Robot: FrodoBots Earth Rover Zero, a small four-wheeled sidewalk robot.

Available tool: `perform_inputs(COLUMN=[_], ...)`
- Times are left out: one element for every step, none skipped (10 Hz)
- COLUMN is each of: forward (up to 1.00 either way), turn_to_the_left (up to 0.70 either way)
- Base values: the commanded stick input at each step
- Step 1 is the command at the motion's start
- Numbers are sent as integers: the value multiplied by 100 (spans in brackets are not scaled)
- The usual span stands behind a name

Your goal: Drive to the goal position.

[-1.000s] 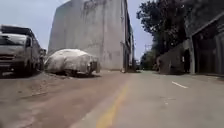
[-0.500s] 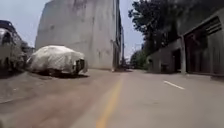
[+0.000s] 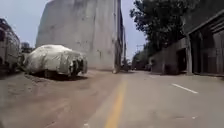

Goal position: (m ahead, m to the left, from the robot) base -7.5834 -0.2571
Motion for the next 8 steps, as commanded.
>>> perform_inputs(forward=[100, 100, 100, 100, 100, 100, 100, 100], turn_to_the_left=[0, 0, 0, 0, 0, 0, 0, -7])
